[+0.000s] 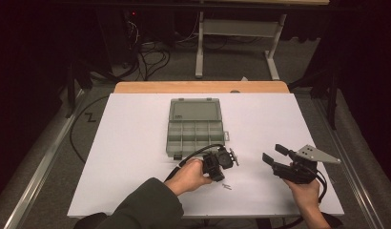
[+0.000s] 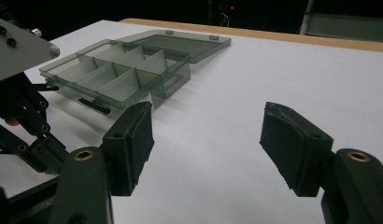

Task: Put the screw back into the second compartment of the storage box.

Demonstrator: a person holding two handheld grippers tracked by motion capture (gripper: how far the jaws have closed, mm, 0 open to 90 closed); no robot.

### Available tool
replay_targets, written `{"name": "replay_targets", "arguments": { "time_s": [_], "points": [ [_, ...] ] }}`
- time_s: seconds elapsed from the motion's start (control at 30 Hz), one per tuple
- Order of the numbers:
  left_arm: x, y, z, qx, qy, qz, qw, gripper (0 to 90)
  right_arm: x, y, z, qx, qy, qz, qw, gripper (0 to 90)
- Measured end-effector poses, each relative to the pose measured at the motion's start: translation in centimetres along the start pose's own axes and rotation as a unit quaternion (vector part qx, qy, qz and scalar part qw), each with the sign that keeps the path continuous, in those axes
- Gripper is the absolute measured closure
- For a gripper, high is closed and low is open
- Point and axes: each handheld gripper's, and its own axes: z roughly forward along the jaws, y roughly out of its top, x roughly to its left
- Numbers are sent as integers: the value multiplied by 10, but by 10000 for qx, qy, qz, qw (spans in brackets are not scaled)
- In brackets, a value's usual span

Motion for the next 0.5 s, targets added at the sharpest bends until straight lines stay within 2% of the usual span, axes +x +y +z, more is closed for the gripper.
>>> {"name": "replay_targets", "arguments": {
  "time_s": [0.1, 0.17, 0.2, 0.5],
  "points": [
    [2, -1, -4, -45, -17, -24, 10000, 872, 1, 0, 0, -13, 38, -27, 10000, 352],
    [2, -3, -5, -167, -25, -154, 9997, 872, 2, 0, 0, -32, 71, -46, 10000, 344],
    [4, -3, -7, -100, -36, -72, 9999, 872, 2, -1, 0, -44, 109, -29, 9999, 341],
    [10, -7, -13, -220, -82, -216, 9995, 872, 7, -3, -5, -128, 280, -135, 9994, 314]
  ]
}}
